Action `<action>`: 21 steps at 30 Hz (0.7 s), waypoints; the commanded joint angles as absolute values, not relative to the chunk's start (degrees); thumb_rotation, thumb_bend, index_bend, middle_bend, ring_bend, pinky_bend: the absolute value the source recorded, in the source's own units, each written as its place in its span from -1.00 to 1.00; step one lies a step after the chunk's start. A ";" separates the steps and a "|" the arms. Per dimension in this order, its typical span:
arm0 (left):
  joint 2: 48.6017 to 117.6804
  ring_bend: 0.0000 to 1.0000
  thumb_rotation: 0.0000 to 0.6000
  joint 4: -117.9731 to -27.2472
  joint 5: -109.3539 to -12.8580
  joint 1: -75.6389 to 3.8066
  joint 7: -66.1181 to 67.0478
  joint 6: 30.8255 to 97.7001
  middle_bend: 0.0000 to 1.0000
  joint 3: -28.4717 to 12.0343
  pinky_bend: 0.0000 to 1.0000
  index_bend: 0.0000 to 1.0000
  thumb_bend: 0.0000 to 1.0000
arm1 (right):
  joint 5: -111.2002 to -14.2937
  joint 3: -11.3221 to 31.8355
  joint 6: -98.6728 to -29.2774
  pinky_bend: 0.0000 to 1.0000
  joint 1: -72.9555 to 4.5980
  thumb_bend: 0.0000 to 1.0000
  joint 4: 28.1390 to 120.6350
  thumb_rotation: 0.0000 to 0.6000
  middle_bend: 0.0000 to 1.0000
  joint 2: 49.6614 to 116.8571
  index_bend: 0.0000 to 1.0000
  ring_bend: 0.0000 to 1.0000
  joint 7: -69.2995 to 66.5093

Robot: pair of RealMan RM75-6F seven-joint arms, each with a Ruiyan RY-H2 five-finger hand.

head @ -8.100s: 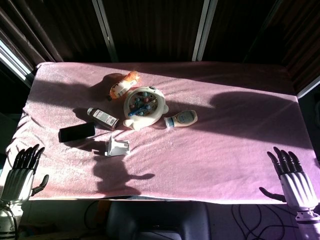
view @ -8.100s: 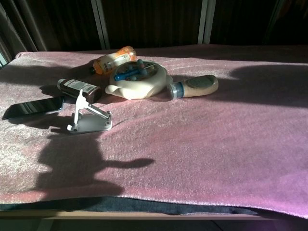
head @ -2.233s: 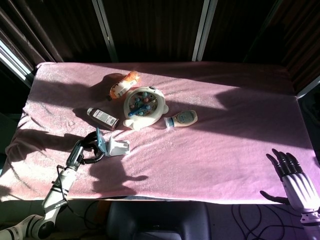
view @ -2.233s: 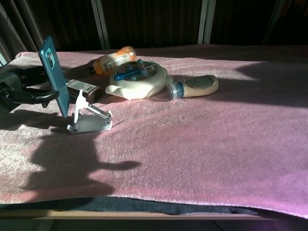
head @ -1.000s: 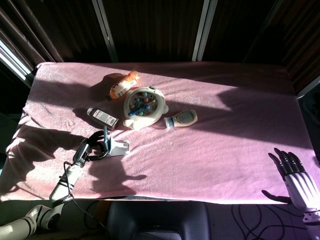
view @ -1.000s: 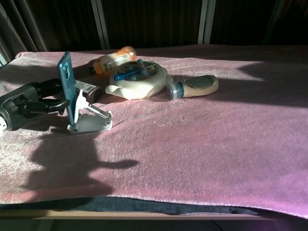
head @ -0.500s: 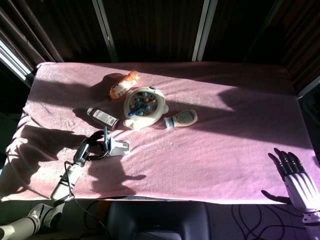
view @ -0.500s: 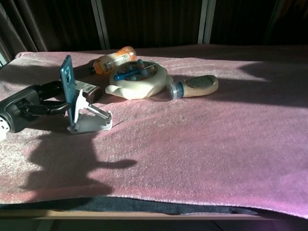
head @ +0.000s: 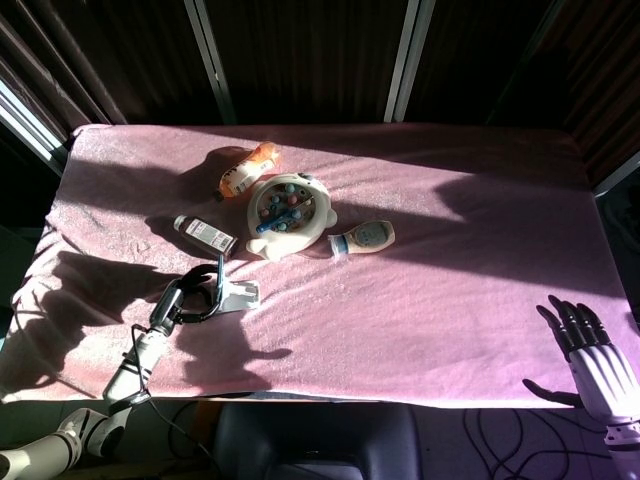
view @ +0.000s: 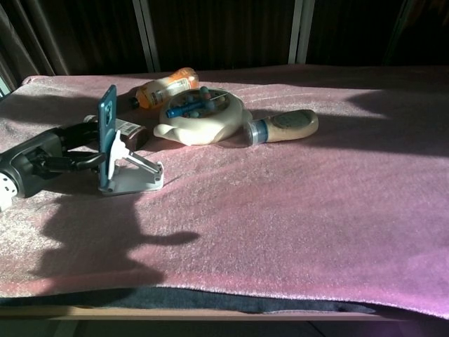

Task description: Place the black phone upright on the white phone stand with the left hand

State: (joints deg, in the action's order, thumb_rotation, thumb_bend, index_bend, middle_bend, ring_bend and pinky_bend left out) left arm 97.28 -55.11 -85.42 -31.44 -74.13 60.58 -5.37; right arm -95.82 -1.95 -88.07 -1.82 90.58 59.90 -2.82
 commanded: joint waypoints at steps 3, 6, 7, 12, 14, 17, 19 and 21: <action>97.64 0.18 1.00 -55.07 -84.99 -31.63 -74.55 60.03 0.93 -5.41 -0.71 0.64 -0.16 | -95.85 -1.97 -88.04 -1.00 -1.85 -0.76 90.59 1.00 -1.00 59.87 -1.00 -1.00 -2.85; 98.03 0.17 1.00 -54.73 -84.69 -31.72 -74.72 59.90 0.92 -5.53 -0.71 0.63 -0.16 | -95.75 -1.93 -88.10 -1.00 -1.81 -0.76 90.55 1.00 -1.00 59.85 -1.00 -1.00 -3.02; 98.14 0.17 1.00 -54.65 -84.63 -31.73 -74.79 59.92 0.92 -5.58 -0.71 0.63 -0.16 | -95.71 -1.91 -88.08 -1.00 -1.82 -0.76 90.54 1.00 -1.00 59.84 -1.00 -1.00 -3.05; 98.71 0.17 1.00 -54.91 -83.63 -31.55 -75.60 60.51 0.92 -6.56 -0.71 0.62 -0.16 | -95.65 -1.90 -87.92 -1.00 -1.89 -0.76 90.59 1.00 -1.00 59.78 -1.00 -1.00 -3.08; 98.79 0.17 1.00 -55.27 -83.37 -31.47 -75.81 60.75 0.92 -6.87 -0.71 0.62 -0.16 | -95.60 -1.87 -88.01 -1.00 -1.85 -0.76 90.60 1.00 -1.00 59.80 -1.00 -1.00 -3.13; 98.99 0.15 1.00 -55.60 -82.90 -31.37 -75.75 60.88 0.91 -7.27 -0.71 0.62 -0.16 | -95.66 -1.90 -88.19 -1.00 -1.76 -0.76 90.61 1.00 -1.00 59.75 -1.00 -1.00 -3.30; 99.21 0.14 1.00 -55.58 -82.74 -31.35 -75.68 60.81 0.91 -7.36 -0.71 0.61 -0.16 | -95.71 -1.91 -88.25 -1.00 -1.74 -0.76 90.59 1.00 -1.00 59.75 -1.00 -1.00 -3.43; 99.41 0.14 1.00 -55.44 -82.71 -31.35 -75.65 60.67 0.91 -7.30 -0.71 0.61 -0.16 | -95.74 -1.93 -88.32 -1.00 -1.71 -0.76 90.55 1.00 -1.00 59.75 -1.00 -1.00 -3.50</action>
